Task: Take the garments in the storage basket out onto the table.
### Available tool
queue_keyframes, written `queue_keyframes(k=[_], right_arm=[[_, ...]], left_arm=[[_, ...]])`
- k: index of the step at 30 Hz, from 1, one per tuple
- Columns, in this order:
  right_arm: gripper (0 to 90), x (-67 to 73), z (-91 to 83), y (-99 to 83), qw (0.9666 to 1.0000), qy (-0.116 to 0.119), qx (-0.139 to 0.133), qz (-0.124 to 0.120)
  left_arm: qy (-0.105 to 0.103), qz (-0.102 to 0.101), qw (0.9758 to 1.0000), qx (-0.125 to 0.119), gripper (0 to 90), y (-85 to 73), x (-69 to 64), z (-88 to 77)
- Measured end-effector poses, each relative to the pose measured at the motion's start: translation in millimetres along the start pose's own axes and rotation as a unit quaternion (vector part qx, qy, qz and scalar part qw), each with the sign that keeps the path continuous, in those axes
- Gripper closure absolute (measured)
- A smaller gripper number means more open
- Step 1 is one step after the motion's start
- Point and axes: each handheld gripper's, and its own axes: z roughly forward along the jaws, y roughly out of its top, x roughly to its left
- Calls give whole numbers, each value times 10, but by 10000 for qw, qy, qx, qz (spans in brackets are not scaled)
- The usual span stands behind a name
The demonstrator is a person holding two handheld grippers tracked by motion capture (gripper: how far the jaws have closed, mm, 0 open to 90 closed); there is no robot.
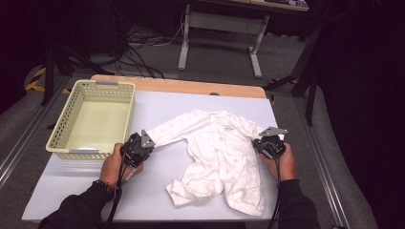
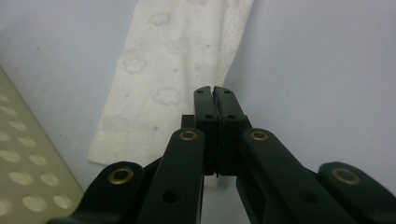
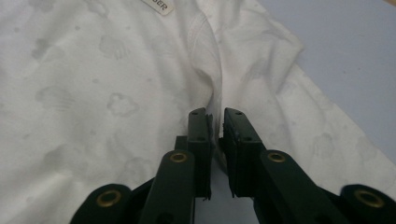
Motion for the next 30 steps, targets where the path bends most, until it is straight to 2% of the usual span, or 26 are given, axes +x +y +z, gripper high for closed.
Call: queue_keyframes(k=[5, 6, 9, 14, 16, 17, 18, 19, 20, 21, 22, 23, 25, 27, 28, 29, 30], right_arm=[[735, -11, -237, -80, 9978, -83, -561, 351], [723, -4, -282, -94, 9971, -67, -647, 390], [692, 52, -412, -121, 9957, -86, -834, 389], [643, 210, -596, -151, 9942, 76, -1023, 329], [624, 279, -651, -168, 9933, 195, -1084, 338], [613, 386, -698, -190, 9928, 355, -1101, 319], [613, 386, -698, -190, 9928, 355, -1101, 319], [597, 549, -729, -217, 9930, 488, -1060, 178], [597, 549, -729, -217, 9930, 488, -1060, 178], [593, 608, -734, -224, 9933, 548, -1017, 105], [581, 765, -750, -245, 9931, 681, -958, -29], [581, 765, -750, -245, 9931, 681, -958, -29], [570, 914, -777, -262, 9912, 920, -948, -105], [550, 1084, -812, -273, 9894, 1110, -888, -293], [541, 1200, -848, -286, 9872, 1264, -895, -375], [541, 1200, -848, -286, 9872, 1264, -895, -375], [536, 1261, -866, -294, 9861, 1345, -895, -401]], left_arm=[[-114, -73, 9995, -268, 857, -16, -19, -105], [-83, -116, 9994, -312, 841, -22, -21, -129], [-109, -180, 9988, -450, 765, -34, -17, -194], [-266, -185, 9961, -822, 629, -61, -61, -317], [-521, -146, 9939, -964, 586, -53, -109, -335], [-586, -131, 9932, -1000, 548, -42, -138, -334], [-720, -106, 9920, -1030, 548, -23, -186, -326], [-978, -90, 9895, -1058, 493, 3, -260, -304], [-1123, -48, 9881, -1051, 493, 21, -312, -287], [-1320, 101, 9858, -1028, 482, 54, -411, -253], [-1420, 172, 9847, -995, 469, 75, -475, -229], [-1551, 269, 9830, -941, 469, 102, -549, -190], [-1830, 350, 9792, -802, 465, 147, -672, -91], [-1979, 422, 9772, -646, 463, 192, -759, 16], [-2038, 429, 9765, -549, 466, 213, -783, 66], [-2056, 409, 9766, -481, 466, 231, -796, 112], [-2078, 381, 9764, -443, 474, 247, -796, 160]])
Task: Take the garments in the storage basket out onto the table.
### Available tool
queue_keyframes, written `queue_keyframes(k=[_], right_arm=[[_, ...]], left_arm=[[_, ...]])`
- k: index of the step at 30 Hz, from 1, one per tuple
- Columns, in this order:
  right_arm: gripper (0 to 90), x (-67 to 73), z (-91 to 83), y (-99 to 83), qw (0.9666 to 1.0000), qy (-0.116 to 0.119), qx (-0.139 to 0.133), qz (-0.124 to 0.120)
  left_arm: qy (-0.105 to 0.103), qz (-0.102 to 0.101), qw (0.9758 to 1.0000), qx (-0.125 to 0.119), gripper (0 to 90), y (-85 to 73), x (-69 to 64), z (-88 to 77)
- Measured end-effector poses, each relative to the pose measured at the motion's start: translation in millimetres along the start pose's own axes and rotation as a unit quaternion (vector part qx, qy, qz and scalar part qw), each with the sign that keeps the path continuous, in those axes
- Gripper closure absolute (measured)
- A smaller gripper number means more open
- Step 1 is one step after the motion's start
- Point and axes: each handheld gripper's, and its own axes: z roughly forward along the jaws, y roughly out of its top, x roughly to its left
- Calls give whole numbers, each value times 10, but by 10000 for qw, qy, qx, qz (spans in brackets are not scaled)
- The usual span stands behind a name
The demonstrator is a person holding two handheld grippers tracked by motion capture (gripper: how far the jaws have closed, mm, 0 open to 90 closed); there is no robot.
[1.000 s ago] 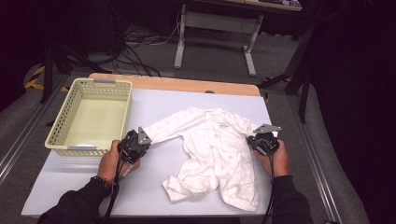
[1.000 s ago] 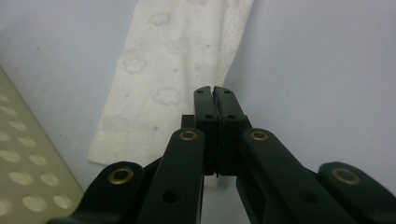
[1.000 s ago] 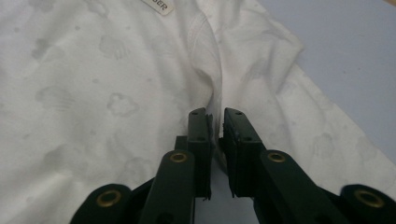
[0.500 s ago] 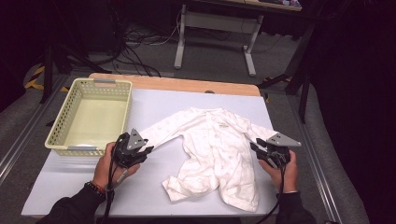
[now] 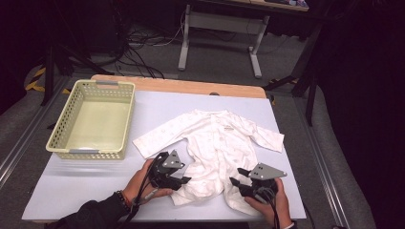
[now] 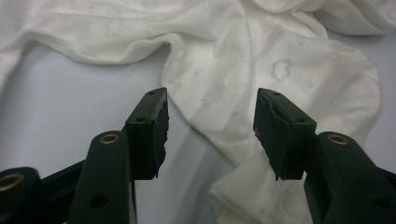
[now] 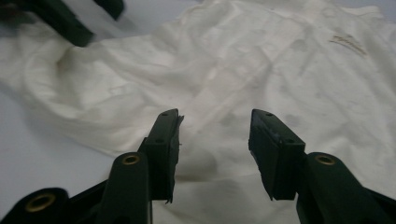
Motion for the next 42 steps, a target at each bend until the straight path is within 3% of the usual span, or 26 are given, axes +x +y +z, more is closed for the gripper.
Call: queue_keyframes(k=[2, 4, 6, 9, 12, 13, 14, 19, 23, 28, 31, 34, 35, 38, 40, 42], right_arm=[[524, 131, 11, -9, 9998, 192, 44, -79], [515, 211, 36, -19, 9994, 242, 162, -201], [529, 262, 92, -47, 9986, 266, 368, -258], [569, 250, 120, -63, 9980, 228, 547, -215], [661, 243, 148, -75, 9965, 184, 739, -337], [718, 241, 165, -83, 9960, 277, 768, -353], [749, 239, 167, -85, 9958, 305, 782, -367], [818, 258, 145, -63, 9947, 376, 808, -515], [821, 325, 69, 1, 9950, 542, 597, -597], [811, 493, 28, 87, 9940, 827, 351, -617], [713, 566, 36, 129, 9938, 900, 226, -615], [636, 550, -13, 147, 9955, 739, -19, -592], [592, 519, -48, 146, 9964, 642, -80, -545], [578, 382, -188, 115, 9983, 226, -277, -460], [578, 273, -277, 65, 9986, -139, -247, -444], [581, 169, -326, -15, 9988, -347, -98, -333]], left_arm=[[-38, -196, 9998, 90, 475, 20, 61, 64], [0, -315, 9994, 175, 475, 32, 104, 108], [31, -323, 9994, 147, 525, 51, 120, 127], [267, -127, 9993, 230, 586, 75, 73, 149], [137, 137, 9994, 291, 722, 84, 50, 146], [52, 160, 9995, 282, 833, 87, 49, 152], [-6, 102, 9995, 285, 874, 87, 39, 152], [56, 214, 9994, 266, 885, 43, 11, 103], [122, 187, 9993, 294, 885, -67, 9, -97], [201, 25, 9998, 77, 885, -229, 18, -405], [370, -15, 9992, -124, 882, -339, 23, -588], [477, -39, 9987, -184, 877, -385, 19, -665], [498, -66, 9985, -235, 866, -396, 14, -678], [619, 27, 9971, -435, 801, -420, -53, -734], [593, 153, 9965, -571, 748, -414, -114, -774], [422, 346, 9963, -667, 714, -394, -209, -805]])
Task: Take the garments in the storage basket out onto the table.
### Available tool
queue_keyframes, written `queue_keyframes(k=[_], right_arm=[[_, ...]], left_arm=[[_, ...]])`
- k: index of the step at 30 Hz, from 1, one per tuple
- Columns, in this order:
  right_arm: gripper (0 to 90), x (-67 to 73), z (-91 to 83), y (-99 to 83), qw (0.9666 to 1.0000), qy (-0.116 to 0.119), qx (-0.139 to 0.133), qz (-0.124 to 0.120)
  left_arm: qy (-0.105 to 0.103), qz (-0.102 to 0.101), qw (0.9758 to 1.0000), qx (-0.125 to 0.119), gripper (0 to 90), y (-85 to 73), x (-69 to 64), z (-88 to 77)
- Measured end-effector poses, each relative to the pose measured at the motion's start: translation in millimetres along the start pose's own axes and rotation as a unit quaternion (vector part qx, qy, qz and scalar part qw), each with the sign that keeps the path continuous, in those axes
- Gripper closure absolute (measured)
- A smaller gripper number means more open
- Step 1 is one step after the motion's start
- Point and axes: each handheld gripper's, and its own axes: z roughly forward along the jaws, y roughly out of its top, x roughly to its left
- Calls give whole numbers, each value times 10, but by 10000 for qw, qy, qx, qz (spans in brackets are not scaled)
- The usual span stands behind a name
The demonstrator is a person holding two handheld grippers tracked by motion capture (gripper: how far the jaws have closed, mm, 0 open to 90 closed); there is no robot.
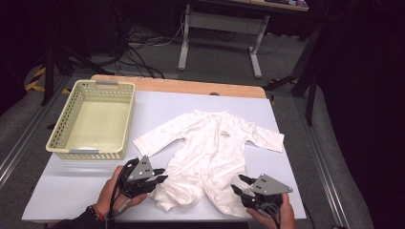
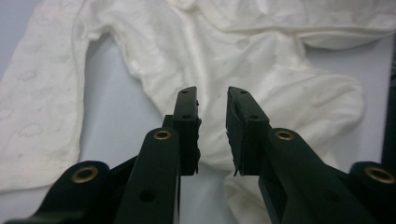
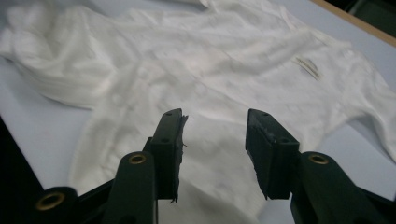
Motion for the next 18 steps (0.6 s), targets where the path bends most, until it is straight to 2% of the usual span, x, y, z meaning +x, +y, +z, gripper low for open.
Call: queue_keyframes(k=[1, 3, 4, 5, 7, 8, 10, 11, 13, 14, 15, 16, 17, 18], right_arm=[[582, -36, -11, -40, 9999, 16, 21, 101], [589, -114, -21, -160, 9994, 31, 213, 255], [571, -140, -26, -263, 9985, 5, 362, 408], [571, -140, -26, -263, 9985, 5, 362, 408], [544, -138, -41, -347, 9971, 242, 369, 614], [519, -119, -44, -377, 9969, 271, 392, 621], [515, -78, -64, -405, 9970, 227, 477, 559], [516, -63, -83, -405, 9973, 222, 453, 537], [545, 8, -169, -373, 9984, 258, 276, 416], [575, 37, -197, -357, 9985, 353, 204, 354], [617, 118, -239, -323, 9981, 578, 69, 203], [625, 212, -237, -296, 9961, 875, 43, 50], [625, 212, -237, -296, 9961, 875, 43, 50], [623, 276, -206, -286, 9952, 976, 92, -36]], left_arm=[[-151, 54, 9999, -30, 695, 12, -64, 4], [-305, 145, 9994, 58, 662, 13, -165, 47], [-459, 199, 9987, 135, 644, 3, -234, 87], [-559, 248, 9978, 240, 644, -4, -270, 110], [-661, 340, 9964, 399, 625, -37, -364, 180], [-702, 366, 9957, 473, 620, -49, -385, 202], [-664, 421, 9946, 683, 614, -84, -421, 266], [-622, 439, 9936, 830, 611, -105, -421, 315], [-585, 467, 9927, 941, 616, -122, -417, 355], [-611, 447, 9928, 924, 629, -135, -403, 378], [-626, 393, 9929, 938, 634, -136, -395, 378], [-643, 410, 9926, 942, 654, -131, -386, 381], [-634, 443, 9927, 928, 654, -128, -386, 384], [-620, 464, 9924, 952, 687, -124, -391, 383]])
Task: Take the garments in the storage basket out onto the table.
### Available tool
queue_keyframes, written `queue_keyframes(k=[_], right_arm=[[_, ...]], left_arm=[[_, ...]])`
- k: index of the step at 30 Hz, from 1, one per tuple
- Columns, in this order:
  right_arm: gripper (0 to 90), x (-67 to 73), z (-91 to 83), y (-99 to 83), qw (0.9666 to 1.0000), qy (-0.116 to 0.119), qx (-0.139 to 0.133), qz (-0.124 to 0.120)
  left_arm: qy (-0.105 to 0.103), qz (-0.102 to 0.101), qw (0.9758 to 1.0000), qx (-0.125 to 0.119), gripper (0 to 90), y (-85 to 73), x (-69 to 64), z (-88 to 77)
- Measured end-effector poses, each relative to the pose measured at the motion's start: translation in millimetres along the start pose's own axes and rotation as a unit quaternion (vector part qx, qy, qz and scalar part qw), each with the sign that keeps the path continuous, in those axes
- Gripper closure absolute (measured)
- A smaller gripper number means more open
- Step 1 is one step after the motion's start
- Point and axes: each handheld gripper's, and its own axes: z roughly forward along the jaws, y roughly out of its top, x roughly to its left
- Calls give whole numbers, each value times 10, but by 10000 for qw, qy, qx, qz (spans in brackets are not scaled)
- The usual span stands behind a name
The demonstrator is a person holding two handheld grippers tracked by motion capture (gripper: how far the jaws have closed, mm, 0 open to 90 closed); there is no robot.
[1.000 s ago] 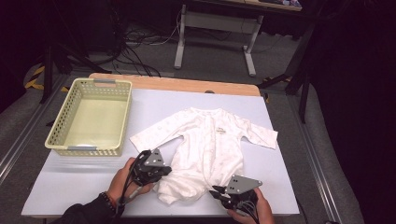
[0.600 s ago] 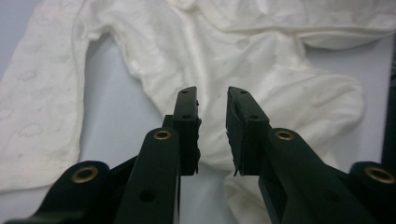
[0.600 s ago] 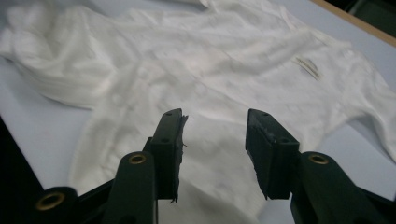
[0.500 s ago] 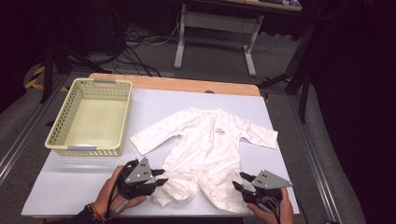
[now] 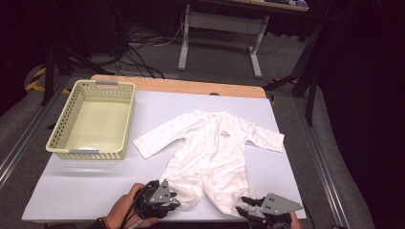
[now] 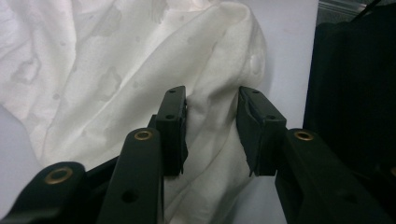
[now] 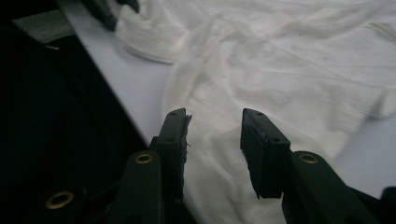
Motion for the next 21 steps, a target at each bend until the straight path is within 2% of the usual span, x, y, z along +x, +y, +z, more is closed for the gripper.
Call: queue_keyframes(k=[1, 3, 5, 6, 7, 8, 9, 12, 15, 16, 17, 18, 21], right_arm=[[615, 79, 111, 7, 9994, 83, 284, -183], [606, 96, 159, 3, 9989, 151, 384, -211], [604, 106, 231, -13, 9981, 139, 560, -209], [611, 109, 267, -23, 9971, 62, 708, -258], [627, 119, 288, -28, 9959, 66, 839, -323], [684, 134, 317, -30, 9953, 149, 889, -362], [684, 134, 317, -30, 9953, 149, 889, -362], [792, 156, 339, -8, 9947, 18, 901, -492], [818, 175, 336, 1, 9936, -59, 959, -590], [820, 183, 331, 5, 9933, -28, 984, -612], [821, 238, 305, 26, 9931, 155, 986, -611], [821, 238, 305, 26, 9931, 155, 986, -611], [820, 370, 268, 63, 9945, 435, 820, -491]], left_arm=[[23, 71, 10000, 33, 760, 12, -5, -2], [106, 119, 9998, 107, 784, 22, -33, -11], [63, 115, 9999, 103, 808, 26, -43, -25], [-65, 85, 9999, 50, 814, 29, -40, -30], [-192, 43, 9998, 33, 816, 30, -45, -37], [-323, 41, 9995, 2, 818, 37, -67, -40], [-323, 80, 9994, -32, 818, 48, -102, -42], [-452, 130, 9988, -146, 818, 92, -200, -45], [-607, 148, 9979, -165, 817, 116, -285, -41], [-663, 160, 9975, -183, 816, 125, -317, -40], [-720, 186, 9970, -221, 813, 138, -362, -39], [-774, 181, 9966, -237, 813, 147, -390, -43], [-899, 263, 9949, -383, 802, 191, -524, -82]])
